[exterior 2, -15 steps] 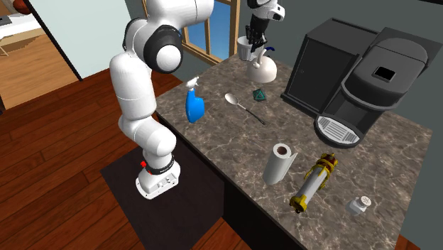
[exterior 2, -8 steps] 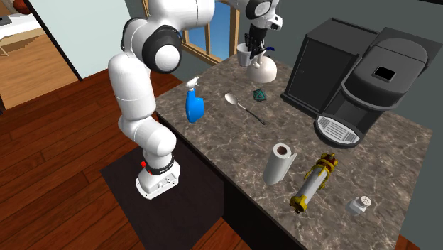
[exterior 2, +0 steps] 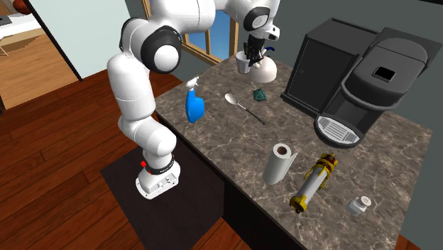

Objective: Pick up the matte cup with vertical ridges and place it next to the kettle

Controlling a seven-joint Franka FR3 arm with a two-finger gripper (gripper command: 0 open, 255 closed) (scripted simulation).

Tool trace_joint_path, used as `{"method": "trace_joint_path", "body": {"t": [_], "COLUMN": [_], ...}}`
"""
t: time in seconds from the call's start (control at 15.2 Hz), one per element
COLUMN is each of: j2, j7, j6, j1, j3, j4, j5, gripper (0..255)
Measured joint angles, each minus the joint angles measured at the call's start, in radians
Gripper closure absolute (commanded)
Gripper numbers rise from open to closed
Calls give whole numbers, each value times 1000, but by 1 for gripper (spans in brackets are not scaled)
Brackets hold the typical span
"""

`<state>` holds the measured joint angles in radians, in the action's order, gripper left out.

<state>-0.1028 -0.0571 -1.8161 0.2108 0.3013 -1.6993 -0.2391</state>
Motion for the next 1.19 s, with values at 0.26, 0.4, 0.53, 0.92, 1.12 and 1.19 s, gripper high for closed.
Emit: {"method": "trace_joint_path", "body": {"t": [0.26,0.4,0.53,0.92,1.12,1.19], "j2": [-7,-10,-13,-27,-37,-39], "j7": [11,17,23,41,52,56], "j6": [-53,-77,-104,-178,-215,-228], "j1": [1,1,2,3,3,3], "j3": [-1,-2,-3,-5,-6,-7], "j4": [-48,-70,-94,-156,-185,-197], "j5": [-5,-8,-12,-23,-31,-34], "gripper": [255,255,255,255,255,255]}}
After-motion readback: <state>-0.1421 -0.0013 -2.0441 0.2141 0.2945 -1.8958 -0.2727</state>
